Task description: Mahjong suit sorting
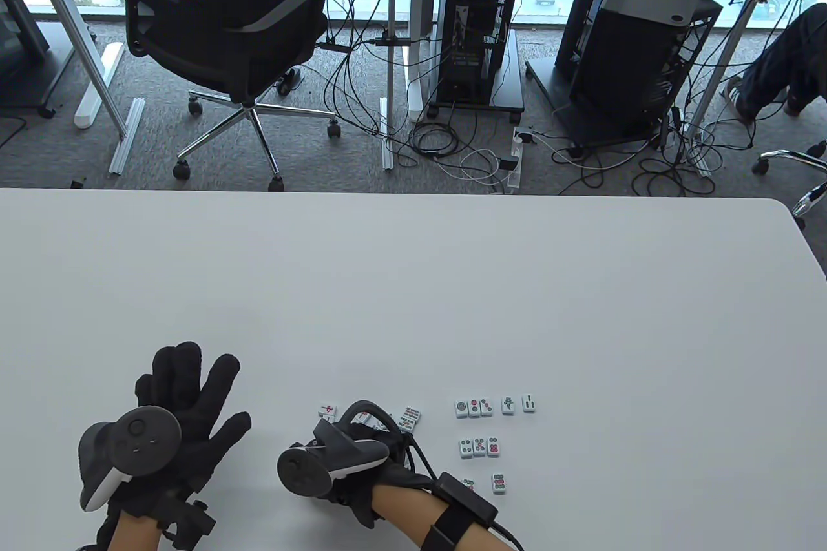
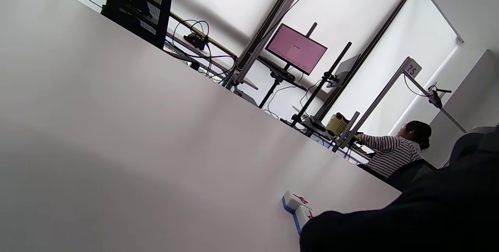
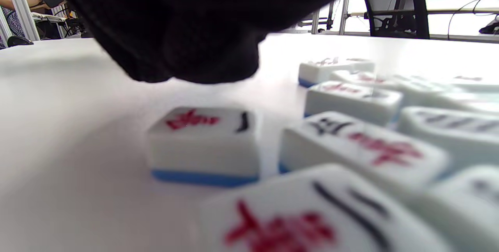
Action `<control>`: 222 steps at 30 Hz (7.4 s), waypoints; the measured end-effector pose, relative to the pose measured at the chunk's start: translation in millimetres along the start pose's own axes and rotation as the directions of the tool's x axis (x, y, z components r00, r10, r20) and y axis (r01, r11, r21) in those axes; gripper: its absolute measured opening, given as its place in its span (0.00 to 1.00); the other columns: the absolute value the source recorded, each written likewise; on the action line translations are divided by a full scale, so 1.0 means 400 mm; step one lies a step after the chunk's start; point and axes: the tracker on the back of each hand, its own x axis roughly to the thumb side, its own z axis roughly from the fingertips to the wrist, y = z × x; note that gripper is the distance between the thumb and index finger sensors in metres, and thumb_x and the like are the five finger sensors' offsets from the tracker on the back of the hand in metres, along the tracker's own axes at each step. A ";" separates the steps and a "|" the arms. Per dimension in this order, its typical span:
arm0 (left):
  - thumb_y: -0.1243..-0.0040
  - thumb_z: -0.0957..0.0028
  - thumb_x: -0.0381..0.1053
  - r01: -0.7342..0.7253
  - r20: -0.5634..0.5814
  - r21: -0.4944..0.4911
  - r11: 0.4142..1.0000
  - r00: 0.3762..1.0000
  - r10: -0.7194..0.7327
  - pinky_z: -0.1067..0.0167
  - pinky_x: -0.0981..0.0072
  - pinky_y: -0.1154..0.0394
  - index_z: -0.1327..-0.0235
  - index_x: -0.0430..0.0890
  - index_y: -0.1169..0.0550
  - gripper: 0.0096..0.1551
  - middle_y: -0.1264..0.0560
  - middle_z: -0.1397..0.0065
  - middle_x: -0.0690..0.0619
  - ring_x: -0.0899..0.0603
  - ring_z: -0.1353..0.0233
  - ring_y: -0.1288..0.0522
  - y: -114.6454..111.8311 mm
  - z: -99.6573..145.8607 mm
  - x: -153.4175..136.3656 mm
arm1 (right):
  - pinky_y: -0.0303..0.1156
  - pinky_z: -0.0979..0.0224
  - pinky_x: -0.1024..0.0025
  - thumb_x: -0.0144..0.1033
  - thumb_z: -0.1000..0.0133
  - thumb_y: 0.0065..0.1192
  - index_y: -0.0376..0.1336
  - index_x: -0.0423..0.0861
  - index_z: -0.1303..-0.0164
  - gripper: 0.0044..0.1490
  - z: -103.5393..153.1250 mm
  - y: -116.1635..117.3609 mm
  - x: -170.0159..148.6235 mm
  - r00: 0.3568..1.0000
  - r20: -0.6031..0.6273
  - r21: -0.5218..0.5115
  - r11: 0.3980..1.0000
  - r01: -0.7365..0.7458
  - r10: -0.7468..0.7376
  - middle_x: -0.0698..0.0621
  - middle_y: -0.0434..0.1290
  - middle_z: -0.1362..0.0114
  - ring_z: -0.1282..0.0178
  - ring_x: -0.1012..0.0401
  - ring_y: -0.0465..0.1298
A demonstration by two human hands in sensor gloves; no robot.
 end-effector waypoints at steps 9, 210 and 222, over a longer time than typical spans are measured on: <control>0.55 0.50 0.77 0.016 0.006 -0.018 1.000 1.000 -0.016 0.29 0.41 0.81 0.19 0.64 0.52 0.48 0.76 0.20 0.65 0.50 0.19 0.83 -0.010 -0.003 0.003 | 0.76 0.72 0.73 0.44 0.52 0.72 0.66 0.41 0.34 0.37 0.211 -0.099 -0.190 0.973 -0.222 -0.089 0.995 0.041 -0.060 0.52 0.81 0.63 0.78 0.65 0.76; 0.54 0.50 0.77 0.028 0.034 -0.065 0.997 0.999 -0.026 0.29 0.41 0.81 0.19 0.63 0.51 0.48 0.76 0.20 0.64 0.50 0.19 0.83 -0.029 -0.007 0.020 | 0.76 0.71 0.73 0.43 0.51 0.70 0.65 0.43 0.33 0.36 0.145 0.030 -0.278 0.918 -0.287 0.187 0.956 -0.227 0.274 0.51 0.81 0.60 0.77 0.64 0.77; 0.54 0.50 0.77 0.037 0.035 -0.075 0.997 0.999 -0.034 0.29 0.41 0.81 0.19 0.63 0.51 0.48 0.76 0.20 0.64 0.50 0.19 0.82 -0.035 -0.007 0.021 | 0.76 0.71 0.73 0.45 0.51 0.70 0.64 0.45 0.31 0.38 0.143 0.025 -0.271 0.898 -0.352 0.241 0.952 -0.188 0.266 0.51 0.81 0.59 0.76 0.63 0.77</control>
